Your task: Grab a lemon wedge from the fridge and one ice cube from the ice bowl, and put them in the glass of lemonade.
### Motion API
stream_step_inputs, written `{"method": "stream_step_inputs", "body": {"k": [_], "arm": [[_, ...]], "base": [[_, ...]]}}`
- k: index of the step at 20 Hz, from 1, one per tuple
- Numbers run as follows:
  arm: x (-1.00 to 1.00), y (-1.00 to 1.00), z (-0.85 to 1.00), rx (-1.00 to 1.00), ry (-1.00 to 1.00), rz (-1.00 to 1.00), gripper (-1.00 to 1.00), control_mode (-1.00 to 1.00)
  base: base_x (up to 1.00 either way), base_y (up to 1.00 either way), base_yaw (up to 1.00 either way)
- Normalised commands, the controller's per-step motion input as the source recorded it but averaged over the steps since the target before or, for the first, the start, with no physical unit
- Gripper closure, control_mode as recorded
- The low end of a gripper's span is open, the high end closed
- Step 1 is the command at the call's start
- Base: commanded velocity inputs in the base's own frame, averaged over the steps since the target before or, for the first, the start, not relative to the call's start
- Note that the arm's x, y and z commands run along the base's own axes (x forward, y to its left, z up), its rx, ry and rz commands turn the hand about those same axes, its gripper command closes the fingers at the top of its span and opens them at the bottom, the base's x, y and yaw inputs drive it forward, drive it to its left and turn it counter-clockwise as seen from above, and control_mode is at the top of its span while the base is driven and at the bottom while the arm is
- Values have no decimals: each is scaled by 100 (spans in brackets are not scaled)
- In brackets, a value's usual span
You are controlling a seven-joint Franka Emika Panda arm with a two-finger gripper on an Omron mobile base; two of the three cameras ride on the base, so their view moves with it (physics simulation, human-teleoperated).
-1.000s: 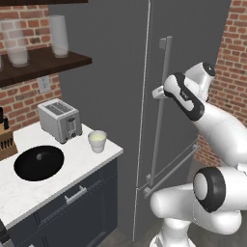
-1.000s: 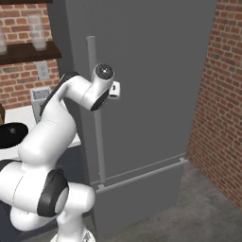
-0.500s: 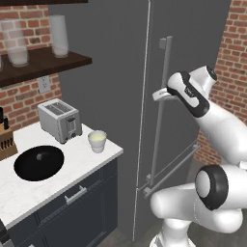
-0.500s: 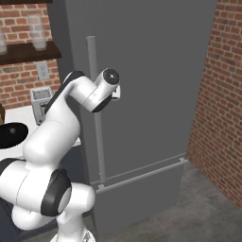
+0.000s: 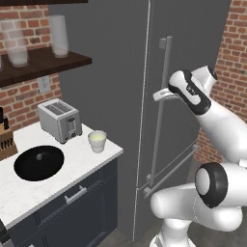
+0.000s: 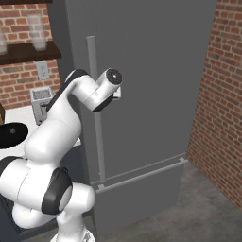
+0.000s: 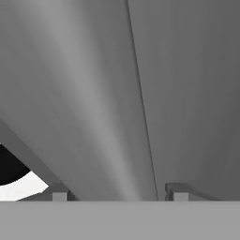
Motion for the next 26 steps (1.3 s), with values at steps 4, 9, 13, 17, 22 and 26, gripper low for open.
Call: {"method": "stream_step_inputs", "body": {"k": [4, 9, 13, 17, 22, 26], "arm": [[0, 7, 0, 0, 0, 0, 100, -100], [-8, -4, 0, 0, 0, -2, 100, -100], [-17, -27, 0, 0, -3, -9, 100, -100], [-21, -52, 0, 0, -10, -11, 100, -100], [-12, -75, 8, 1, -13, -13, 100, -100], [-13, -92, 10, 4, -15, -18, 100, -100]], "base": [[0, 0, 0], [0, 0, 0], [0, 0, 0], [0, 0, 0], [0, 0, 0], [0, 0, 0]]}}
